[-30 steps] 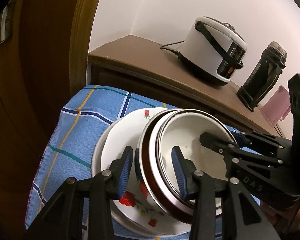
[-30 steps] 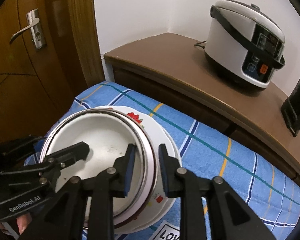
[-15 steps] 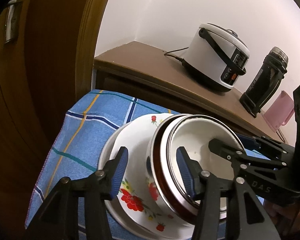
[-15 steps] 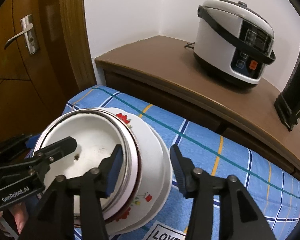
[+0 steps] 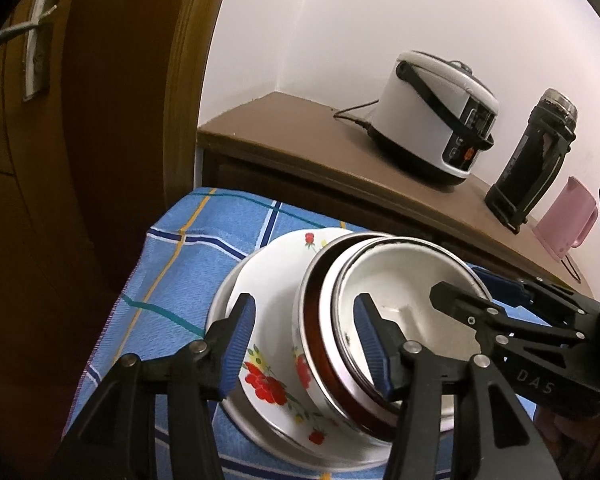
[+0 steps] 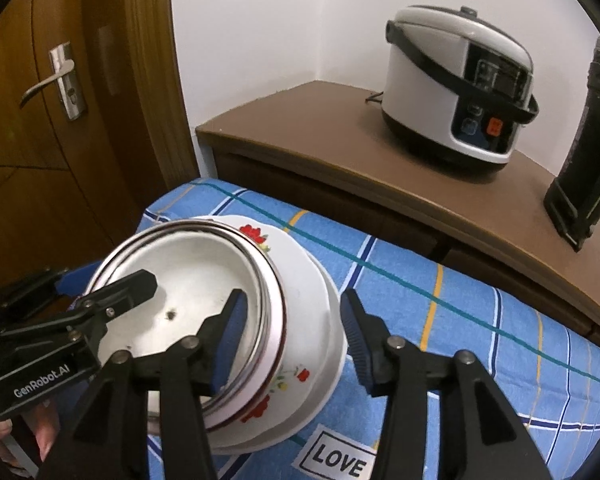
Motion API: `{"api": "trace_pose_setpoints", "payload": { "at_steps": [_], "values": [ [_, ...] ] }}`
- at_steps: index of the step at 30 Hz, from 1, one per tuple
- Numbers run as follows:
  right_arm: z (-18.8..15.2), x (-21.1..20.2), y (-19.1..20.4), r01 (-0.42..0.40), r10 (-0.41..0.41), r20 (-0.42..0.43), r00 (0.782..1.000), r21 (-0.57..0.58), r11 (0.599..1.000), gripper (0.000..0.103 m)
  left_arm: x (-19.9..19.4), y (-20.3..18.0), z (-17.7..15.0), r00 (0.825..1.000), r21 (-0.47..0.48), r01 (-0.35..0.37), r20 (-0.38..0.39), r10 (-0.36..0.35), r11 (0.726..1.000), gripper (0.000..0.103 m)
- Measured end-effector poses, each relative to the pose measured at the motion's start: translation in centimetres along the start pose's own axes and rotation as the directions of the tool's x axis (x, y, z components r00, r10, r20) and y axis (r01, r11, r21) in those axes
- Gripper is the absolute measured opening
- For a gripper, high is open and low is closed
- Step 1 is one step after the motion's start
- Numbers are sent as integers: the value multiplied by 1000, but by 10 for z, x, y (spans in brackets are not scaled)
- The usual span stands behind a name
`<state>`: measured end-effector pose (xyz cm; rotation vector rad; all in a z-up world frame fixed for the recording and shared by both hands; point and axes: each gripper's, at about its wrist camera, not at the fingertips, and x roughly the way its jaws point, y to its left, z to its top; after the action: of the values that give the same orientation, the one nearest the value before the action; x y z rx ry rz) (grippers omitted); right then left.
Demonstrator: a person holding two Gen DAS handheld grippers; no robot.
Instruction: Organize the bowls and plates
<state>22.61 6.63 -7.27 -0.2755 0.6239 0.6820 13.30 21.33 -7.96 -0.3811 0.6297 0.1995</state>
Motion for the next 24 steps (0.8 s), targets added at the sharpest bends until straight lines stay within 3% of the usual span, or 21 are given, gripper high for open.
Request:
{"api": "trace_pose_setpoints", "payload": {
  "at_steps": [9, 14, 24],
  "values": [
    [-9, -64, -10, 41, -45, 136, 990, 28, 999, 57, -43, -25, 2, 997, 41, 12, 69, -15, 999, 55],
    [-21, -114, -15, 78, -90, 253, 963, 59, 995, 67, -73, -48, -4, 989, 97, 4, 147, -18, 995, 69],
    [-42, -160, -26, 83, -109, 315, 943, 95, 992, 73, -97, -77, -11, 984, 136, 19, 172, -43, 990, 70]
  ]
}}
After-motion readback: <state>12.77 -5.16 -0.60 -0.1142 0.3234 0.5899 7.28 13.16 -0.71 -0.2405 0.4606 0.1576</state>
